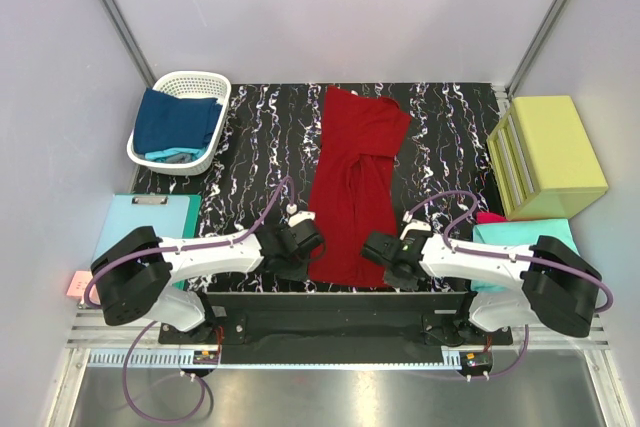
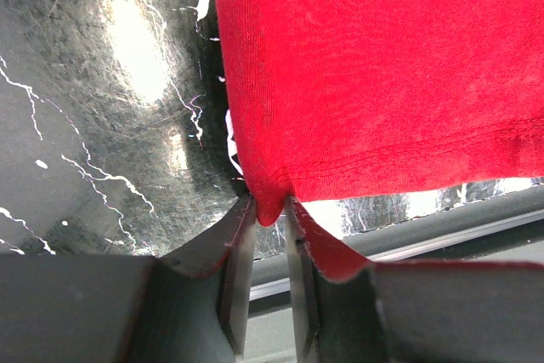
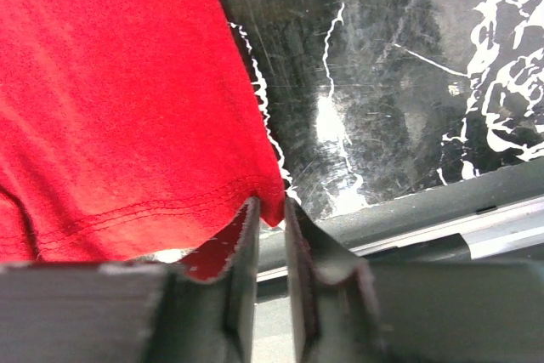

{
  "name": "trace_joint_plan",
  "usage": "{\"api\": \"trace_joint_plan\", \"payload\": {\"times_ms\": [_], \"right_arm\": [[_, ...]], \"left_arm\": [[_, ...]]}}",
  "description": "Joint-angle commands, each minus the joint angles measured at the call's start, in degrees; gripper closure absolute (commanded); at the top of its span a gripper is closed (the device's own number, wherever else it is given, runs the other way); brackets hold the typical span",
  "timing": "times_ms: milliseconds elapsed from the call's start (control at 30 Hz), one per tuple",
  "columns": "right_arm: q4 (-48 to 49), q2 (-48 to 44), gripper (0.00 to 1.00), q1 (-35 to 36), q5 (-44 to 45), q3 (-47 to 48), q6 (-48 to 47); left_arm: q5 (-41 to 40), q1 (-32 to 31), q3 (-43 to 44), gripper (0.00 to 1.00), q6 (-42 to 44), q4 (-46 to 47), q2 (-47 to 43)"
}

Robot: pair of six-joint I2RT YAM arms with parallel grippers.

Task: Fold and stack the t-shirts
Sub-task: Grab the bottom of the folded rectangular tshirt with both arms

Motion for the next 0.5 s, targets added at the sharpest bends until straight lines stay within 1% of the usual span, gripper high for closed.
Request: {"api": "trace_joint_plan", "payload": {"times_ms": [0,33,100,233,367,467], "right_arm": [[-0.75,1.7,0.8,0.39,1.02,0.78,0.32],[-0.75,1.88,0.84,0.48,0.75,0.78,0.32],[-0.75,2.32,0.86,0.39,0.49,0.87,0.23],[-0.83,2.5,0.99,0.48,-0.04,0.87,0.5],[-1.19,1.71,1.0,0.39,-0.3,1.65,0.32],[-1.54,0.22,1.0,0.39,0.22,2.18,0.41]], "left_arm": [[-0.43,-0.26,1.02,0.76,-0.03,0.38,0.24],[-0.52,-0.26,1.02,0.76,-0.03,0.38,0.15],[-0.52,-0.26,0.93,0.76,-0.03,0.29,0.06],[-0.6,-0.26,0.84,0.77,0.24,0.29,-0.2],[-0.69,-0.26,0.84,0.78,0.5,0.11,-0.73],[-1.31,-0.26,1.28,0.85,1.03,-0.32,-1.43]]}}
